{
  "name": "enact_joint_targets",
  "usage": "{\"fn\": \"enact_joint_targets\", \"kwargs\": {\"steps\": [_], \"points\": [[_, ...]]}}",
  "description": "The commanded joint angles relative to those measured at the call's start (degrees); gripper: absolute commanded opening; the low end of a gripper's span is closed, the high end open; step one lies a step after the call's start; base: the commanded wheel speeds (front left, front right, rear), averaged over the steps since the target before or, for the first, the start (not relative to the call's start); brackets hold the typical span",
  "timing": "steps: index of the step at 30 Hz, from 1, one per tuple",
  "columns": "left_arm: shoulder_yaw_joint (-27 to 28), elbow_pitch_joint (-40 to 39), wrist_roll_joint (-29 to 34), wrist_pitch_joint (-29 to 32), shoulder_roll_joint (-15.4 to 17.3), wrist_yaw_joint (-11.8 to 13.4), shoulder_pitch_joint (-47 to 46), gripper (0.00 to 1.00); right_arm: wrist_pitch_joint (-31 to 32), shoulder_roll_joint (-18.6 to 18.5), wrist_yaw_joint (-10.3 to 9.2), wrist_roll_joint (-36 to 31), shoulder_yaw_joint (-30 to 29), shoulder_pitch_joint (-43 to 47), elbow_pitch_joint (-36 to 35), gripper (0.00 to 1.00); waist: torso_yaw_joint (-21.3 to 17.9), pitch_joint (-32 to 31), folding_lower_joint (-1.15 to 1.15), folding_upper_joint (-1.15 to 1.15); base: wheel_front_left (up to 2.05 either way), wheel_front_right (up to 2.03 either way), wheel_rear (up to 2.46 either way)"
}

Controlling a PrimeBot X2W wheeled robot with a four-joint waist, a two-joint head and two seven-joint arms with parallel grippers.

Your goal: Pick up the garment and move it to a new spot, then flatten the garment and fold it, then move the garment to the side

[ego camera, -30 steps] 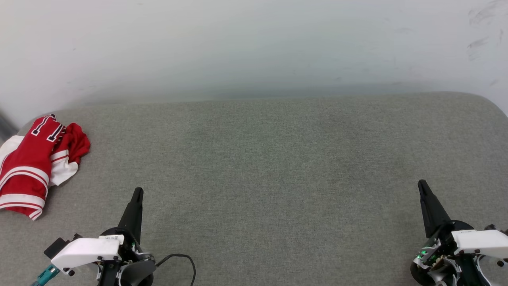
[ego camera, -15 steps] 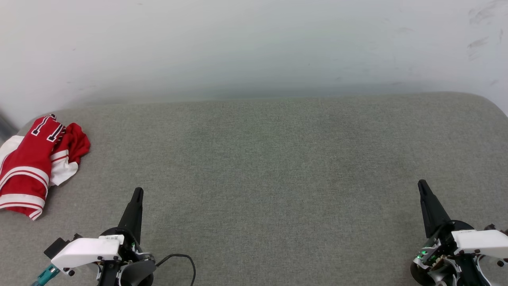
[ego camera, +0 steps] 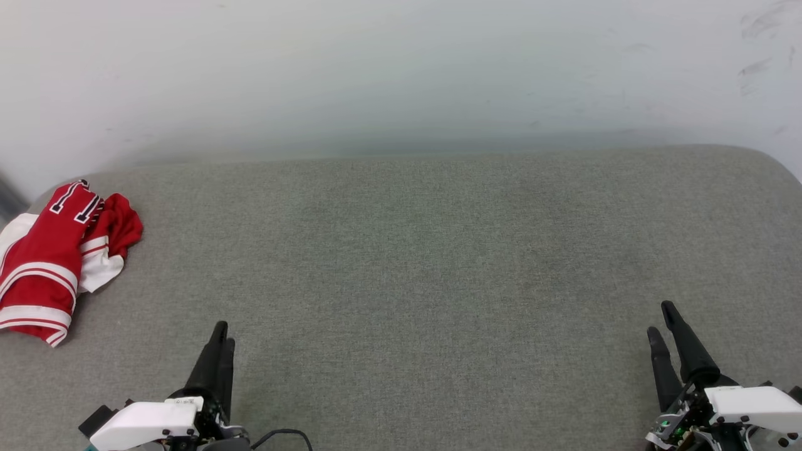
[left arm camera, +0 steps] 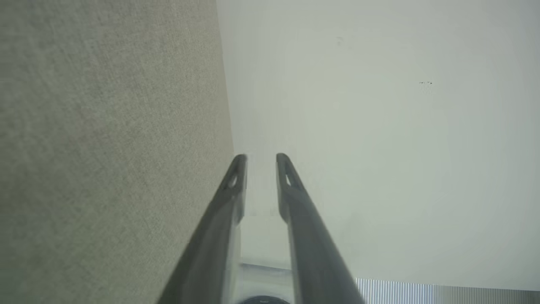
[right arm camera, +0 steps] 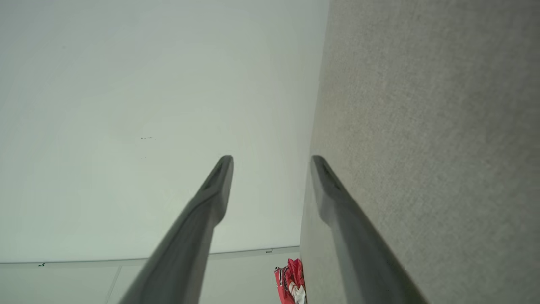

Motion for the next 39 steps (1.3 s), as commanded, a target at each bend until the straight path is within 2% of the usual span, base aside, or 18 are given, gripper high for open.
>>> {"fn": "enact_joint_targets", "kwargs": {"steps": [1, 11, 18, 27, 34, 39], "points": [[-0.2, -1.3, 0.5, -0.5, 0.1, 0.0, -0.9, 1.00, -0.5, 0.0, 0.00, -0.4, 0.4, -0.7, -1.3, 1.00, 0.0, 0.0, 0.00, 0.00, 0.00, 0.00, 0.00], [-0.5, -2.8, 2.9, -3.4, 0.1, -0.1, 0.0, 1.00, -3.3, 0.0, 0.00, -3.5, 1.5, -0.2, -2.5, 1.00, -0.1, 0.1, 0.00, 0.00, 0.00, 0.00, 0.00], [1.1, -3.7, 7.6, -5.1, 0.1, -0.1, 0.6, 1.00, -5.1, 0.0, 0.00, -9.7, 0.6, -0.2, -2.6, 1.00, -0.3, 0.2, 0.00, 0.00, 0.00, 0.00, 0.00], [4.8, -4.6, 14.6, -7.3, 0.1, -0.1, 0.4, 1.00, -7.3, 0.0, 0.01, -22.9, -1.1, -0.9, -4.3, 1.00, -0.5, 0.5, 0.00, 0.00, 0.00, 0.00, 0.00], [6.6, -9.2, 24.1, -8.8, 0.2, 0.0, 0.0, 1.00, -8.8, 0.0, 0.01, -34.9, -0.9, -1.3, -8.0, 1.00, -0.6, 0.8, 0.00, 0.00, 0.00, 0.00, 0.00], [6.0, -12.9, 30.3, -9.8, 0.2, 1.5, 0.2, 1.00, -9.8, 0.0, 0.01, -42.9, -0.1, -1.4, -10.9, 1.00, -0.7, 1.0, 0.00, 0.00, 0.00, 0.00, 0.00]]}}
